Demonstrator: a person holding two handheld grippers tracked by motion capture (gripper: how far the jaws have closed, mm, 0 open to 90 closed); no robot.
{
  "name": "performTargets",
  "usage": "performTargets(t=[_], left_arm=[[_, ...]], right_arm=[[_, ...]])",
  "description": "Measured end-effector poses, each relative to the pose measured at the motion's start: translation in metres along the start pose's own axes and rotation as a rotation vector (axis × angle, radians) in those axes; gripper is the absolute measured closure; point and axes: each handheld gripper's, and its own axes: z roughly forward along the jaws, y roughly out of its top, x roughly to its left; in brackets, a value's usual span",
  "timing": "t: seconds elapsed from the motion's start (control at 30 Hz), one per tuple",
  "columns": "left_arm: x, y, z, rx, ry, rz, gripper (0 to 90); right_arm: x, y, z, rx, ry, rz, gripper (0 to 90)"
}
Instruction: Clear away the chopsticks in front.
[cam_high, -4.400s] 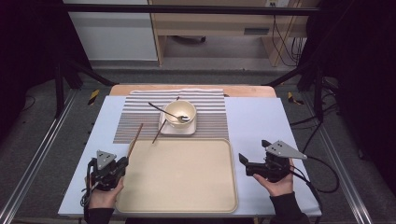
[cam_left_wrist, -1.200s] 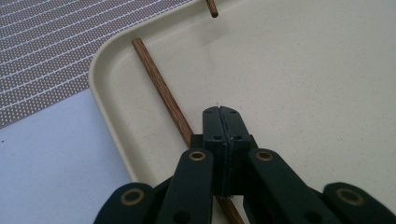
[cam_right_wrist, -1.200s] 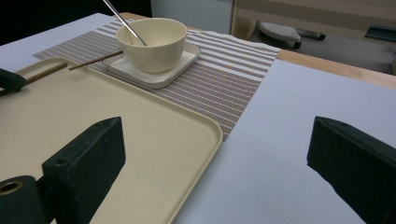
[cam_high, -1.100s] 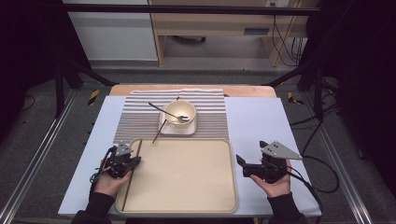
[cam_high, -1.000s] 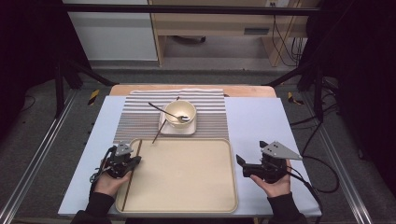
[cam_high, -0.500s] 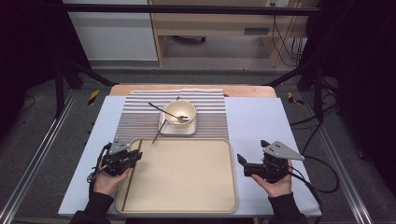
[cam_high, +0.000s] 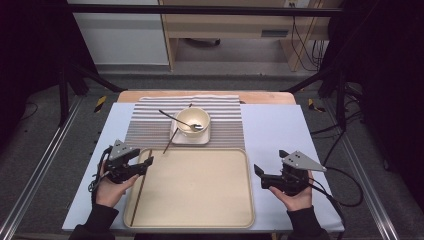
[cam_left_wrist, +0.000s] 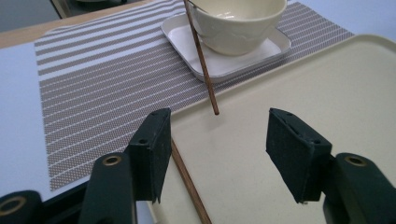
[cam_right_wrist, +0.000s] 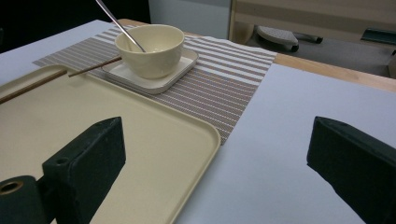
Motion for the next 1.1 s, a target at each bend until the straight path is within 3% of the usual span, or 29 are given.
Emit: performTargets(t=[0.2, 0.33, 0.7, 0.9, 1.1], left_arm=[[0.001, 0.016, 0.005, -0.016, 0.001, 0.011, 35.9], [-0.001, 0.025, 0.014, -0.013, 0.002, 0.032, 35.0], [-0.004, 0.050, 0.044, -0.039, 0.004, 0.031, 27.8], [-0.009, 0.057, 0.068, 0.004, 0.018, 0.069, 26.9], [-0.010, 0.060, 0.093, 0.053, 0.024, 0.090, 32.4]], right_arm=[[0.001, -0.001, 0.002, 0.010, -0.003, -0.006, 4.7], [0.001, -0.001, 0.002, 0.012, 0.000, -0.001, 4.7], [0.002, -0.002, 0.005, 0.019, -0.003, -0.007, 4.8], [0.002, -0.002, 0.004, 0.019, -0.003, -0.004, 4.8], [0.001, -0.001, 0.004, 0.015, -0.003, -0.005, 4.8]])
